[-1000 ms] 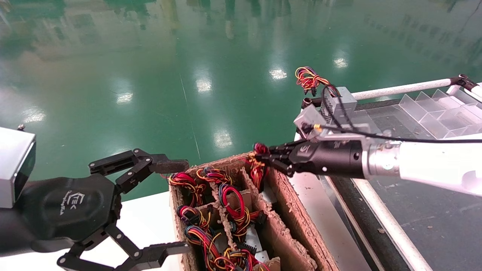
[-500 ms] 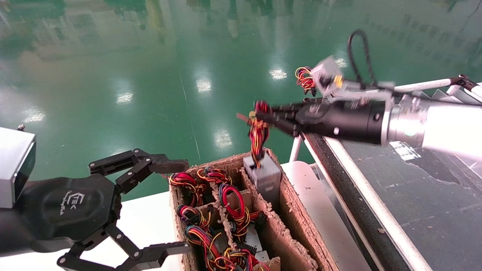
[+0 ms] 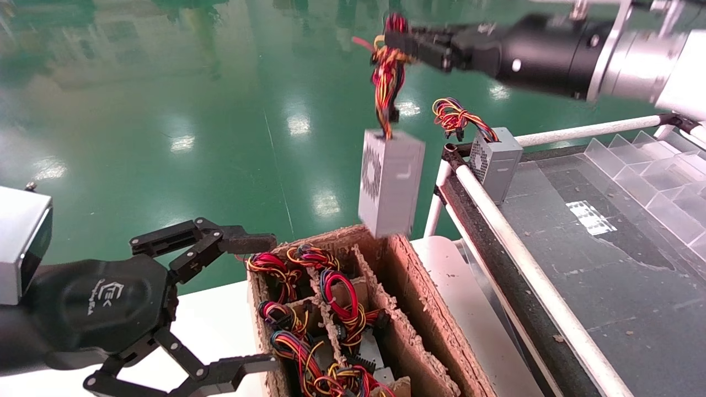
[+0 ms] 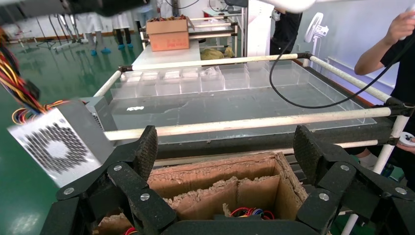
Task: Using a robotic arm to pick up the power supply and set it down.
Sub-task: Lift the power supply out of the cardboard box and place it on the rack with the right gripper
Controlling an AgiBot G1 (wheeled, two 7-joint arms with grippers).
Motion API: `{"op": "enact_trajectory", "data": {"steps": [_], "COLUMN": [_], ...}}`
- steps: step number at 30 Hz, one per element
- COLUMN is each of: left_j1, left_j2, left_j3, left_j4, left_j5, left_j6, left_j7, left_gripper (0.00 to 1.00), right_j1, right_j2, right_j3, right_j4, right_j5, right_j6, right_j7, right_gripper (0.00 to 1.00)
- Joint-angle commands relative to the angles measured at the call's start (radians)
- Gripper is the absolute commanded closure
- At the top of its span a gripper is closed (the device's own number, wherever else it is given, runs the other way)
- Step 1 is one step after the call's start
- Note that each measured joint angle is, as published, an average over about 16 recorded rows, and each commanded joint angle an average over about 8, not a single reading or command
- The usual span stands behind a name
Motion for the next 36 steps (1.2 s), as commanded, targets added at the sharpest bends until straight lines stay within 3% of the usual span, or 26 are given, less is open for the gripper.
{"op": "enact_trajectory", "data": {"steps": [1, 18, 29, 36], "left_j1": [0.0, 0.0, 0.0, 0.0], "left_j2": [0.0, 0.0, 0.0, 0.0], "left_j3": [0.0, 0.001, 0.001, 0.001], "left_j4": [0.0, 0.0, 0.0, 0.0], "left_j5": [0.0, 0.0, -0.001, -0.001], "left_j6": [0.0, 0.0, 0.0, -0.001], "left_j7": [0.0, 0.0, 0.0, 0.001], "left_gripper": [0.0, 0.0, 0.0, 0.0], "right_j1": [0.034, 0.237, 0.268, 0.252], "right_j2": [-0.01, -0.033, 0.034, 0.062], "right_j3": [0.006, 0.026, 0.022, 0.008], "right_j4": [-0.033, -0.315, -0.407, -0.432], "right_j5": [0.003, -0.018, -0.034, -0.054], "right_j6": [0.006, 0.255, 0.482, 0.554], "right_j7": [-0.013, -0.177, -0.239, -0.26], "right_gripper": [1.0, 1.0, 1.0, 1.0]}}
